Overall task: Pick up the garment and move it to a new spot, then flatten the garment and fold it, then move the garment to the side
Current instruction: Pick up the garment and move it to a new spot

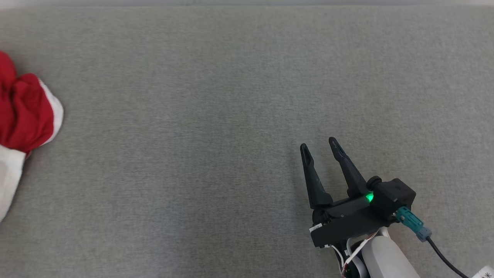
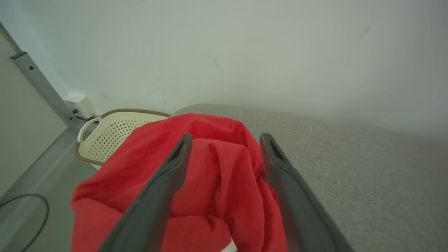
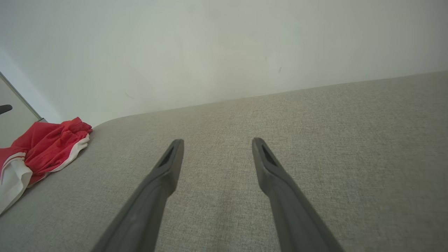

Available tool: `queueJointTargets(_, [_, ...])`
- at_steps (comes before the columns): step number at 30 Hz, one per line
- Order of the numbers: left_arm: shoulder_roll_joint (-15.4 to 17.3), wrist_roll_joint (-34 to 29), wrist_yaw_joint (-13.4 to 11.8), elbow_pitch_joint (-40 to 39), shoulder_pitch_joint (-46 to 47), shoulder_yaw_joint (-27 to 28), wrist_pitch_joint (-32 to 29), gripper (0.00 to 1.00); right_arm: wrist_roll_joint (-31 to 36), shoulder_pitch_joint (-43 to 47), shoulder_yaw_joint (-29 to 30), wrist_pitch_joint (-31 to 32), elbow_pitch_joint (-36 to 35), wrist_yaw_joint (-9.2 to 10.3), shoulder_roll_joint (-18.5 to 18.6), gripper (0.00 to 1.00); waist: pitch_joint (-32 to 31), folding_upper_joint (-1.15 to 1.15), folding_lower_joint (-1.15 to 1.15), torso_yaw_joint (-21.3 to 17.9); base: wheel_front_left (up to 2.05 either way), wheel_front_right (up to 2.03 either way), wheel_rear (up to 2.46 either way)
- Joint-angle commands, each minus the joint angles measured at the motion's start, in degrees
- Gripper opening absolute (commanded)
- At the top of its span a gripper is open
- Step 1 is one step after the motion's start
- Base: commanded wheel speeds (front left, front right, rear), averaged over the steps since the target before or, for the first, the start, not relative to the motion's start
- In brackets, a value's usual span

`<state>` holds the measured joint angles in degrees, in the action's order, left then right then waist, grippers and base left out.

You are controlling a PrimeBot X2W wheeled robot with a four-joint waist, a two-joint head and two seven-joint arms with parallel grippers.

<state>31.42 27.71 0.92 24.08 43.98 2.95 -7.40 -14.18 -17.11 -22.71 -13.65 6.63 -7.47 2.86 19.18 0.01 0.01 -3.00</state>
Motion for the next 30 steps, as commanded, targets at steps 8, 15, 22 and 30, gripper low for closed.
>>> queueJointTargets(8, [2.8,0.7,1.8,11.4,4.4,-0.6,-3.5,1.00,-0.5,-1.1,0.0,-1.0,0.9,-0.04,0.0,1.00,3.3,-0.01,-0.01,-3.8,0.00,0.00,0.00])
queueJointTargets(15, [3.5,1.2,3.3,20.6,6.1,-3.2,-10.9,1.00,0.0,-0.9,0.2,-1.1,1.1,-0.04,0.0,1.00,3.4,-0.01,-0.01,-4.3,0.00,0.00,0.00])
queueJointTargets(22, [2.7,2.8,3.2,27.0,7.6,-3.8,-16.4,1.00,0.7,-0.8,0.4,-0.7,1.2,-0.04,0.0,1.00,2.6,-0.01,-0.01,-4.2,0.00,0.00,0.00])
queueJointTargets(30, [2.9,1.9,3.9,28.3,8.1,-4.7,-10.6,0.00,1.2,0.0,0.6,0.0,0.8,-0.04,0.0,1.00,1.6,-0.01,-0.01,-4.0,0.00,0.00,0.00])
